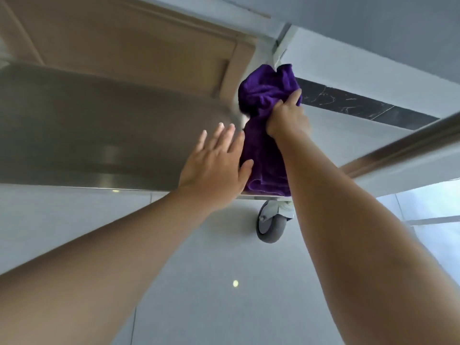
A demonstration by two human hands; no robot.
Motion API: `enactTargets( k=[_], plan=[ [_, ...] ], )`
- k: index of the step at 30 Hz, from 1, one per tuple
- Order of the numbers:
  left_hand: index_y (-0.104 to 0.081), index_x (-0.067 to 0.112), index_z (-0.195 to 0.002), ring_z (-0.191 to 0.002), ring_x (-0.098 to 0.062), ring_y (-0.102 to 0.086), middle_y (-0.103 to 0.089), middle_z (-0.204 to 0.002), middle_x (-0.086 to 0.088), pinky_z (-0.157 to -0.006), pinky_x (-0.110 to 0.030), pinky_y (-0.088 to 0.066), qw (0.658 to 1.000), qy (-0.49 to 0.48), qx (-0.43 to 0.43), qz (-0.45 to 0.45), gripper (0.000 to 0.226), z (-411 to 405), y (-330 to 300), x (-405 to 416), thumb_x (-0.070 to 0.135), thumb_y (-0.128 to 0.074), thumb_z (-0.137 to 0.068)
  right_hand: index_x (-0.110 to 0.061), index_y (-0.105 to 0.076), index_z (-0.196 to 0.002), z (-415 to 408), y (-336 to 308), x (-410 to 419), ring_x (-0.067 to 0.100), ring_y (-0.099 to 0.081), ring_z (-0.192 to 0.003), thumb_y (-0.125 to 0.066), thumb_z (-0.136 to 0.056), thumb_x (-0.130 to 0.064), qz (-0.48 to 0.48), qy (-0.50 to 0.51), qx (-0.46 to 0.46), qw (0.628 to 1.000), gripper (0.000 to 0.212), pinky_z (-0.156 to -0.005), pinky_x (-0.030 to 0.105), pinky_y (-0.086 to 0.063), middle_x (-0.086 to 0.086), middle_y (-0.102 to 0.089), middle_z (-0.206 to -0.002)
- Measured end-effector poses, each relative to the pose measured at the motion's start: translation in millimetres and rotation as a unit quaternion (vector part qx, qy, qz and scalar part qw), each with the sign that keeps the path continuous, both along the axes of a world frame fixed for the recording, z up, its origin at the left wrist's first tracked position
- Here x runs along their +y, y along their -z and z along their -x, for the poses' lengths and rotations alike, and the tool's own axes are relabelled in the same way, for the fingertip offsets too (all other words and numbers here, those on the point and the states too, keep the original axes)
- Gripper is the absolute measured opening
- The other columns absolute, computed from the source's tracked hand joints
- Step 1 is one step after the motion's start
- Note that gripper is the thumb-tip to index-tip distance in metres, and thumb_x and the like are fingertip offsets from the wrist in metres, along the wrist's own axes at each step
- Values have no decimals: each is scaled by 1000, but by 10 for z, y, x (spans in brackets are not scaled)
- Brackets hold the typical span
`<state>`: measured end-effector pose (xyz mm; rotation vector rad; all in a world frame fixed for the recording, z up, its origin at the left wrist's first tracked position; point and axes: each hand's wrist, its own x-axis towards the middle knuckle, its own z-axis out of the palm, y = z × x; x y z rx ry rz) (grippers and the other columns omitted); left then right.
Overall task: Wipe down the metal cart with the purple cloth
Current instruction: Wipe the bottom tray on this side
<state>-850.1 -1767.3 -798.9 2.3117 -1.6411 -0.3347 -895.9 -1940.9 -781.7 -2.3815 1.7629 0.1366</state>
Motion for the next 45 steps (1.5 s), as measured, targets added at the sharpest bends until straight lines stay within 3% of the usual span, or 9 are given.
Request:
enactTargets(
  k=[2,4,11,15,19,25,32,41,45],
  plan=[
    [-7,15,-150,-145,-20,0,-5,-158,-6,-116,-39,1,1000,-1,-7,-3,60,-1,-1,-1,43,-21,-99,-22,-5,-150,-171,-18,-104,36,-46,-121,-47,-90,-13,12,7,-40,999,74,-94,43,-41,16,-22,-149],
    [-6,15,-150,-145,-20,1,-4,-158,-5,-116,-38,1,1000,0,-9,0,60,4,6,-6,43,-20,-99,-28,-13,-149,-258,-17,-187,38,-48,-117,-38,-93,-16,49,-15,-68,996,62,-92,42,-40,14,-27,-145],
    [-7,14,-150,-145,-20,-2,-8,-157,-5,-116,-39,-2,1000,-6,-2,5,58,27,9,-29,39,-21,-99,-16,-16,-148,-145,-4,-189,40,-45,-121,-19,-101,-35,35,2,-64,997,51,-95,42,-36,23,-38,-138],
    [0,15,-150,-145,-23,-5,-11,-157,-10,-115,-39,-6,1000,-7,18,17,61,30,2,-13,42,-20,-99,-9,-23,-142,62,43,41,37,-50,-114,-20,-99,-34,32,45,-73,996,50,-82,39,-35,20,-48,-131],
    [-20,8,-147,-141,-29,-19,-29,-150,-15,-113,-43,-17,993,10,66,95,73,0,-31,52,47,-9,-87,-9,-22,-146,251,121,428,33,-36,-126,-25,-97,-34,65,58,-59,994,54,-98,43,-31,17,-39,-138],
    [-41,-5,-133,-139,-35,-22,-43,-138,-20,-112,-35,-12,975,28,183,126,56,-210,-88,174,28,-32,-89,-12,-8,-151,367,131,918,33,-6,-143,-23,-100,-33,47,23,-15,998,58,-113,47,-10,22,-6,-155],
    [-40,9,-135,-143,-20,-14,-28,-150,-6,-114,-33,-10,994,101,38,-32,41,-1186,-187,780,28,-32,-99,-17,-4,-151,10,78,1235,35,2,-144,-18,-101,-38,23,53,17,998,57,-113,53,-5,18,2,-157],
    [-42,5,-129,-139,-22,-23,-38,-141,-10,-110,-34,-23,999,17,-6,-32,41,-2301,-292,1738,29,-36,-97,-18,-1,-151,-1441,83,1850,31,1,-145,-15,-100,-41,8,-54,28,998,58,-113,53,-7,14,1,-158],
    [-30,6,-141,-143,-22,-14,-25,-151,-9,-114,-34,-19,999,-21,-11,-41,50,-2595,-189,2215,31,-37,-98,-17,1,-151,-1940,80,2084,31,2,-145,-13,-100,-41,4,-91,39,995,58,-113,53,-7,14,3,-158]
  ],
)
